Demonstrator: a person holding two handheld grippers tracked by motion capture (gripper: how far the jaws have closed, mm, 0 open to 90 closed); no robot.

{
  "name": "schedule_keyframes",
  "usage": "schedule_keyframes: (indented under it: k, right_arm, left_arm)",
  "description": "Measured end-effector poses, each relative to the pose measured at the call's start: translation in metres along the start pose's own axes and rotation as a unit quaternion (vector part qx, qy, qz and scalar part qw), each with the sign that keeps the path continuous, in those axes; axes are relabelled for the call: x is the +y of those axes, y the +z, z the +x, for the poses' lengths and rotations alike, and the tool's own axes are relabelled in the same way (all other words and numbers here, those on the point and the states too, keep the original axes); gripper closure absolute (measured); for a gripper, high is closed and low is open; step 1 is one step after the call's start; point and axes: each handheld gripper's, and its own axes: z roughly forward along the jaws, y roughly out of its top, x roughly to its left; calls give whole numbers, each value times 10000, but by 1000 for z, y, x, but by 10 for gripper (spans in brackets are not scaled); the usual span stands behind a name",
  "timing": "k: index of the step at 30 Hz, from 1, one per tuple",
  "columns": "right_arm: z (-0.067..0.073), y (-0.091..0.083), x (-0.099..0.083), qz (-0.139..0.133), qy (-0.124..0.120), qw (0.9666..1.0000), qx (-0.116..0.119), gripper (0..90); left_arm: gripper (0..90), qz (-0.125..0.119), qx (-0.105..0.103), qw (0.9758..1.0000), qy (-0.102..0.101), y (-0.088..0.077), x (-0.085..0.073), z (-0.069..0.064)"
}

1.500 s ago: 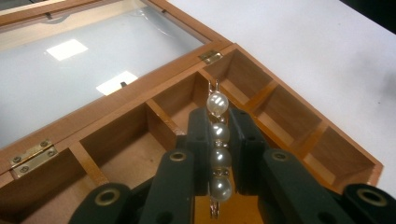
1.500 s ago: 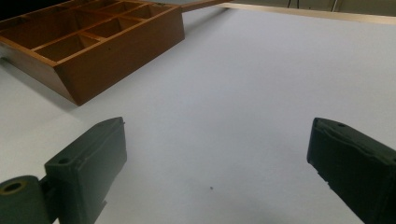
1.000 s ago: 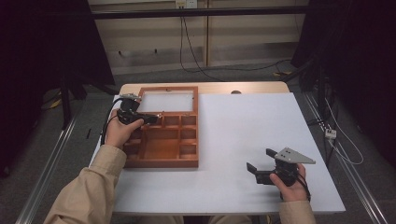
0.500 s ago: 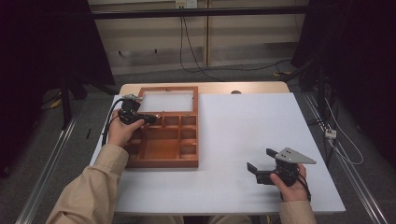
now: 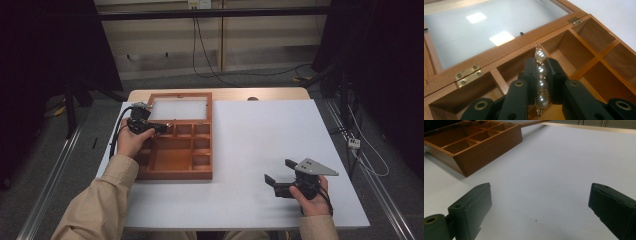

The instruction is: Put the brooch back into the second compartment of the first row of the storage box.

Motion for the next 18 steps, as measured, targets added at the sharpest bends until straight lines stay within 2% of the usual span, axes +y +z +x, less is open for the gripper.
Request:
schedule_keyframes:
  k: [18]
  right_arm:
    - [0, 0, 0, -12, -3, 10000, -5, 45]
  left_arm:
    - [796, 66, 63, 10000, -23, 7, -2, 2]
